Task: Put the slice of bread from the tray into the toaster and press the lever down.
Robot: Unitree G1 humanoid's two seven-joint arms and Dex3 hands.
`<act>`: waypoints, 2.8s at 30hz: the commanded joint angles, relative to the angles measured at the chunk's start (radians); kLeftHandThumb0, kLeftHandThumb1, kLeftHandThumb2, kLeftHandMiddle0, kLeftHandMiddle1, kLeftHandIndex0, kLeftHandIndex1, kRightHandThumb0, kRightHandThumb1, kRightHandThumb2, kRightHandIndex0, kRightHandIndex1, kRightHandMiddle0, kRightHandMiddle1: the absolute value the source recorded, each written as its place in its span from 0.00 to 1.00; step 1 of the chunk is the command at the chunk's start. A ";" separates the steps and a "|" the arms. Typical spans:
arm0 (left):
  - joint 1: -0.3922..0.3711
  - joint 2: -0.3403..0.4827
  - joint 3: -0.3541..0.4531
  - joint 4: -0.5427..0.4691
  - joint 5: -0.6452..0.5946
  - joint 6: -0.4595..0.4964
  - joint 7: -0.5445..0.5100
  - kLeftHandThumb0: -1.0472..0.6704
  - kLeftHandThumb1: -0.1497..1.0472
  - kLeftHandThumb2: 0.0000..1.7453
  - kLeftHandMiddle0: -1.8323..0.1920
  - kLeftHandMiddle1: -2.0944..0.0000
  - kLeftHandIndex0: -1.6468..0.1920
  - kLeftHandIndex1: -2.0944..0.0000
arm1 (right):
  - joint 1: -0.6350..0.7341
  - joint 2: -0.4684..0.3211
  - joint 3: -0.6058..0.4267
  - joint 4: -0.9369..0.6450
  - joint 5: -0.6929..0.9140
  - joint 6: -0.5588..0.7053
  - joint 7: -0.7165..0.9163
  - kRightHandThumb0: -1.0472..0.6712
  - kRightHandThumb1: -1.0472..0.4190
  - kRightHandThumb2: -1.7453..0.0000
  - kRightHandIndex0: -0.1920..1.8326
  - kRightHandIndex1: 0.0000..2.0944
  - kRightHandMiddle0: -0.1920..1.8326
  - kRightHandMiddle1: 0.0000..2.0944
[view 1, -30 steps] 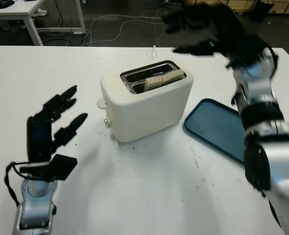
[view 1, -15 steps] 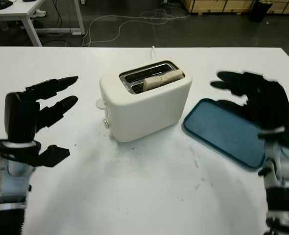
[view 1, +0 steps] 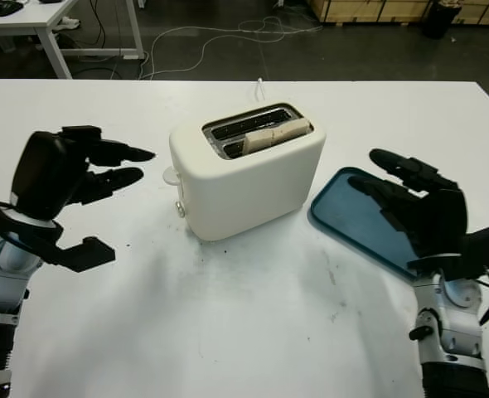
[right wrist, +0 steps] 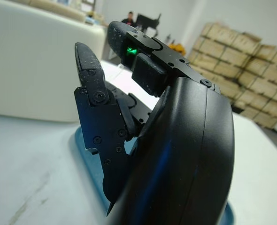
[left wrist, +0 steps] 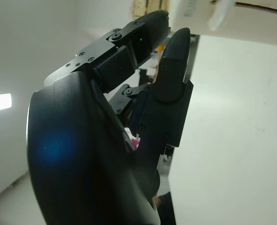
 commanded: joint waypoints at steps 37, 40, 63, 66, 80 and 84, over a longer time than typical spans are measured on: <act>-0.083 0.074 -0.126 0.072 0.263 0.019 0.232 0.39 0.81 0.00 0.56 0.17 0.22 1.00 | -0.031 0.070 0.019 0.046 -0.012 -0.018 -0.035 0.35 0.11 1.00 0.74 0.02 0.66 0.00; -0.083 0.080 -0.127 0.056 0.261 0.021 0.218 0.40 0.81 0.00 0.56 0.17 0.22 1.00 | -0.030 0.070 0.021 0.041 -0.018 -0.015 -0.041 0.36 0.11 1.00 0.74 0.02 0.66 0.00; -0.194 0.166 -0.189 0.079 0.231 -0.014 0.036 0.38 0.80 0.00 0.54 0.17 0.20 1.00 | -0.027 0.064 0.029 0.034 -0.019 -0.014 -0.028 0.36 0.09 1.00 0.74 0.01 0.65 0.00; -0.223 0.176 -0.190 0.091 0.199 -0.028 -0.002 0.38 0.78 0.00 0.53 0.17 0.19 0.99 | -0.027 0.063 0.029 0.037 -0.017 -0.018 -0.024 0.36 0.09 1.00 0.74 0.00 0.65 0.00; -0.266 0.196 -0.185 0.074 0.178 -0.009 -0.092 0.38 0.81 0.00 0.48 0.30 0.20 1.00 | -0.025 0.060 0.029 0.031 -0.019 -0.015 -0.023 0.35 0.09 1.00 0.74 0.00 0.65 0.00; -0.276 0.195 -0.188 0.084 0.185 -0.022 -0.086 0.38 0.80 0.00 0.48 0.28 0.20 1.00 | -0.026 0.060 0.028 0.035 -0.019 -0.017 -0.023 0.35 0.09 1.00 0.74 0.00 0.65 0.00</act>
